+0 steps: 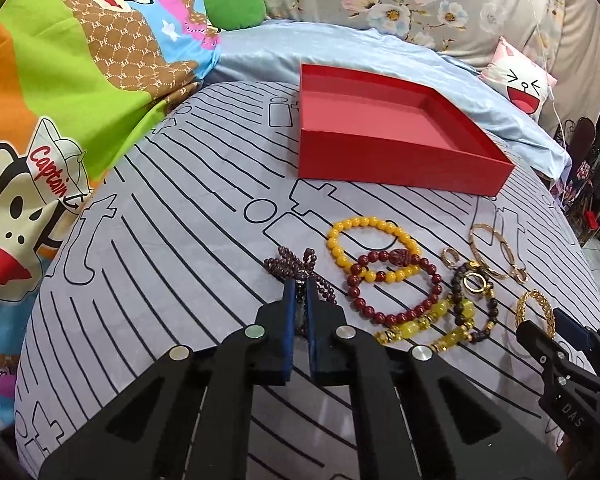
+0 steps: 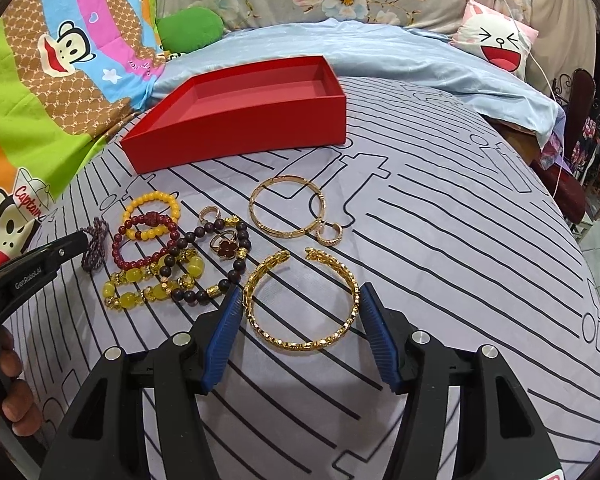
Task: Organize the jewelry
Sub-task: 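Carry the garnet bracelet with the left tool while the right tool carries the gold cuff into the red tray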
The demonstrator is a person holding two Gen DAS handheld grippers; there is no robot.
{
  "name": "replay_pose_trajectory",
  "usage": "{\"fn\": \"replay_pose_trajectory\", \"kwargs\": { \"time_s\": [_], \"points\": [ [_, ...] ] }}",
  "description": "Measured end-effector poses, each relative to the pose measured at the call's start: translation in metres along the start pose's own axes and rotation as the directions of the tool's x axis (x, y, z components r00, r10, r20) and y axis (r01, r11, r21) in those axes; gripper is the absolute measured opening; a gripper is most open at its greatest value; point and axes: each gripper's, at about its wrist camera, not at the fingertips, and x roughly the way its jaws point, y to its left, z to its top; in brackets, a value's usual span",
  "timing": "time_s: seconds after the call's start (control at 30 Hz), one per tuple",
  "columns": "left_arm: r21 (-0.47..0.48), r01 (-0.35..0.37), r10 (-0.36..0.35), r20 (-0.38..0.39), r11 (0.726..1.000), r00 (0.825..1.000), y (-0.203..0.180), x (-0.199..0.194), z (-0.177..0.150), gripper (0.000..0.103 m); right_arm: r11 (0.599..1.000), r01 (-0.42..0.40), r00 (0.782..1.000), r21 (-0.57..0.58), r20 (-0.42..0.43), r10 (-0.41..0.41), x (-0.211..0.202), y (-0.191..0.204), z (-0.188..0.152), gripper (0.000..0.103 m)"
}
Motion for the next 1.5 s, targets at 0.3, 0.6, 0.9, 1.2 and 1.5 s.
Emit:
{"fn": "replay_pose_trajectory", "kwargs": {
  "time_s": [0.3,0.6,0.9,1.2,1.5],
  "points": [
    [-0.008,0.019,-0.019,0.033,1.000,0.999,0.003,-0.028,-0.002,0.005,1.000,-0.007,1.000,0.008,0.025,0.007,-0.017,-0.004,-0.001,0.057],
    [-0.006,0.033,-0.033,0.067,0.999,0.997,0.000,-0.050,0.007,0.005,1.000,-0.026,0.998,0.007,0.050,0.025,-0.030,-0.004,0.005,0.057],
    [0.017,0.066,-0.067,0.116,0.998,0.991,-0.011,-0.059,0.050,0.005,0.997,-0.080,0.993,-0.011,0.090,0.081,-0.035,-0.002,0.053,0.057],
    [0.104,0.110,-0.126,0.170,0.989,0.977,-0.039,-0.033,0.131,0.005,0.992,-0.115,0.983,-0.041,0.136,0.120,-0.009,0.001,0.146,0.057],
    [0.124,0.147,-0.164,0.141,0.981,0.976,-0.049,0.044,0.211,0.005,0.985,-0.134,0.986,-0.109,0.089,0.144,0.066,0.015,0.242,0.057]
  ]
}}
